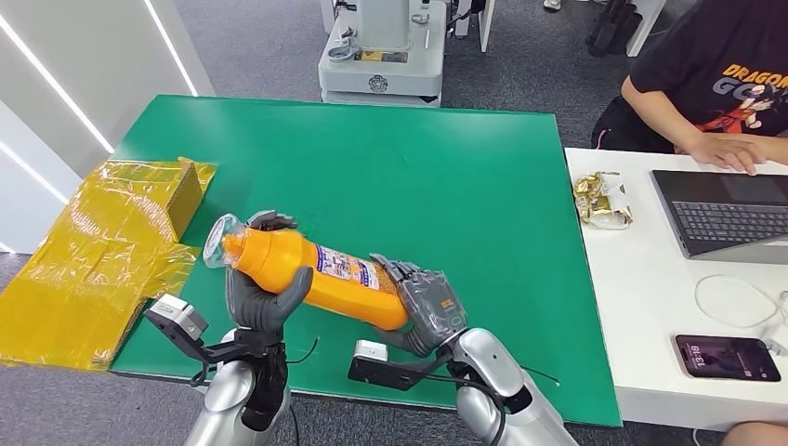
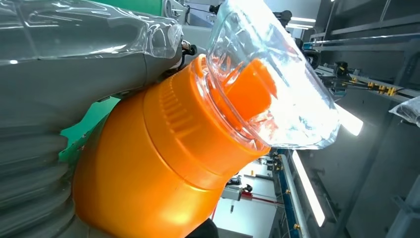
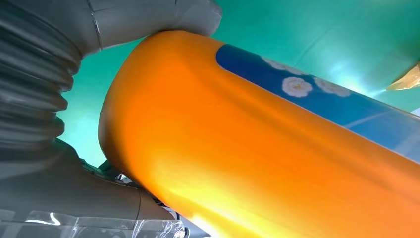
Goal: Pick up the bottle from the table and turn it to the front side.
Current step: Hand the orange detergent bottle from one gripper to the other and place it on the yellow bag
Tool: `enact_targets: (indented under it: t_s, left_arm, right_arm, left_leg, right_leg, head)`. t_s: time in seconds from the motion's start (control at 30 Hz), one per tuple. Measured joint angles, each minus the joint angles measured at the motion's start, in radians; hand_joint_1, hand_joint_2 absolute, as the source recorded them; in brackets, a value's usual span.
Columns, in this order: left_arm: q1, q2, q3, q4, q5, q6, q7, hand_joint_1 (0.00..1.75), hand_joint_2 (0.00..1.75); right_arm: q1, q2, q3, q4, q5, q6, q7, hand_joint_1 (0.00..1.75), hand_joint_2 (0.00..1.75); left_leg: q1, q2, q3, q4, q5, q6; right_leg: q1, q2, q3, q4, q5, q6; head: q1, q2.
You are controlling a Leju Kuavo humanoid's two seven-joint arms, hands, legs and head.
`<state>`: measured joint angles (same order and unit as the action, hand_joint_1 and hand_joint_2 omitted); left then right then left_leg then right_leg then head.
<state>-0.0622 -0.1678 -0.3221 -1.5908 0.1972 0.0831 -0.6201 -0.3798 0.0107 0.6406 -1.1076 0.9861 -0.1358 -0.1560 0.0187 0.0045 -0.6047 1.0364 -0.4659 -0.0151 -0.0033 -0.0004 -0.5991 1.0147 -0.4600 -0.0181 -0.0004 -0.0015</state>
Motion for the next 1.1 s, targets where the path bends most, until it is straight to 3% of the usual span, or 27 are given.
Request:
enact_targets:
  t_s: [0.17, 0.3, 0.57, 0.9, 1.1]
  left_arm:
    - [-0.002, 0.000, 0.000, 0.002, 0.003, -0.001, -0.006, 1.75, 1.75]
    - [-0.010, 0.000, 0.000, 0.008, 0.012, -0.002, -0.005, 1.75, 1.75]
    - [-0.032, 0.004, 0.000, 0.019, 0.020, 0.015, 0.001, 1.75, 1.75]
    - [-0.052, 0.009, -0.005, 0.024, 0.032, 0.089, 0.000, 1.75, 1.75]
    - [-0.051, 0.021, -0.009, 0.024, 0.032, 0.129, -0.012, 1.75, 1.75]
  right_arm:
    - [0.004, 0.000, 0.002, -0.002, 0.020, -0.022, 0.009, 1.69, 1.75]
    - [0.016, 0.000, 0.003, -0.012, 0.039, -0.046, 0.015, 0.01, 1.75]
    - [0.065, 0.000, -0.002, -0.053, -0.025, -0.110, -0.053, 0.00, 1.75]
    - [0.127, 0.033, -0.063, -0.149, -0.318, -0.416, -0.228, 0.00, 1.75]
    - [0.133, 0.046, -0.067, -0.165, -0.440, -0.510, -0.324, 0.00, 1.75]
  left_leg:
    - [0.000, 0.000, 0.000, 0.000, 0.000, 0.000]
    - [0.000, 0.000, 0.000, 0.000, 0.000, 0.000]
    - [0.000, 0.000, 0.000, 0.000, 0.000, 0.000]
    - [0.000, 0.000, 0.000, 0.000, 0.000, 0.000]
    - [0.000, 0.000, 0.000, 0.000, 0.000, 0.000]
  right_leg:
    - [0.000, 0.000, 0.000, 0.000, 0.000, 0.000]
    - [0.000, 0.000, 0.000, 0.000, 0.000, 0.000]
    - [0.000, 0.000, 0.000, 0.000, 0.000, 0.000]
    - [0.000, 0.000, 0.000, 0.000, 0.000, 0.000]
    - [0.000, 0.000, 0.000, 0.000, 0.000, 0.000]
  head:
    - [0.000, 0.000]
    - [0.000, 0.000]
    - [0.000, 0.000]
    - [0.000, 0.000]
    - [0.000, 0.000]
